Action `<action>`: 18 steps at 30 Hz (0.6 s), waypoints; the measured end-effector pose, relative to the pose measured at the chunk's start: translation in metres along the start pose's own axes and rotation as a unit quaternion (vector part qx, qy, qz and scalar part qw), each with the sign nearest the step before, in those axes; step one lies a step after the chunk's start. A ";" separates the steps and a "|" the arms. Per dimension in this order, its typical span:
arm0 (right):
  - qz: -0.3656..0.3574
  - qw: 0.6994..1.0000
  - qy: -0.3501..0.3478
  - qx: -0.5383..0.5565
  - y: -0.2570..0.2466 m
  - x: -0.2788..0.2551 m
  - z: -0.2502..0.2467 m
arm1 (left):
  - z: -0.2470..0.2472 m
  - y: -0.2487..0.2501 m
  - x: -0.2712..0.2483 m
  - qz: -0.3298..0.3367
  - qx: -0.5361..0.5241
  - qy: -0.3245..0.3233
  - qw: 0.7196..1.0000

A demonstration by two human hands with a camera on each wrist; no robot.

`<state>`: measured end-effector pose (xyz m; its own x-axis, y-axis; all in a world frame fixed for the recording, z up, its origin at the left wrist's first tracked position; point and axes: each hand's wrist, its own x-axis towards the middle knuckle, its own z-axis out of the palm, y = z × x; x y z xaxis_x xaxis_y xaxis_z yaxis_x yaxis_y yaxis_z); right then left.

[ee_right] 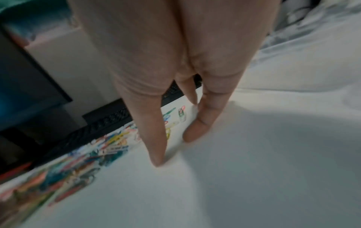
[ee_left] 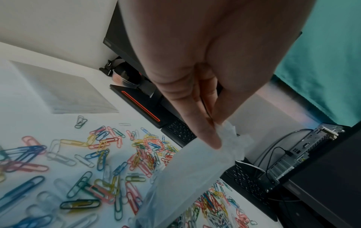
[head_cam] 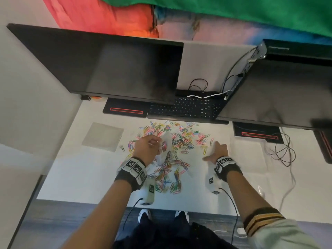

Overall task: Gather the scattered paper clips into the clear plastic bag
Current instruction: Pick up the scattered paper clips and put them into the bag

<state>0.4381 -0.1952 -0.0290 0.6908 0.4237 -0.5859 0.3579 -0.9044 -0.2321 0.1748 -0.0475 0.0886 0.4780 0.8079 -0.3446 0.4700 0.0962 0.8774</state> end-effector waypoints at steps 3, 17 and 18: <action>-0.068 0.997 0.023 -0.011 -0.019 0.009 -0.011 | -0.001 -0.002 -0.002 0.001 0.001 0.003 1.000; -0.265 0.940 0.126 -0.176 -0.049 0.017 0.002 | 0.010 0.000 -0.007 -0.019 -0.017 -0.017 1.000; -0.264 0.940 0.138 -0.168 -0.050 0.014 0.003 | 0.011 -0.001 -0.007 -0.018 -0.012 -0.014 1.000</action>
<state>0.4283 -0.1442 -0.0277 0.4819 0.8473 -0.2234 0.8424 -0.5181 -0.1479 0.1795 -0.0593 0.0865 0.4825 0.7866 -0.3853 0.4699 0.1388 0.8717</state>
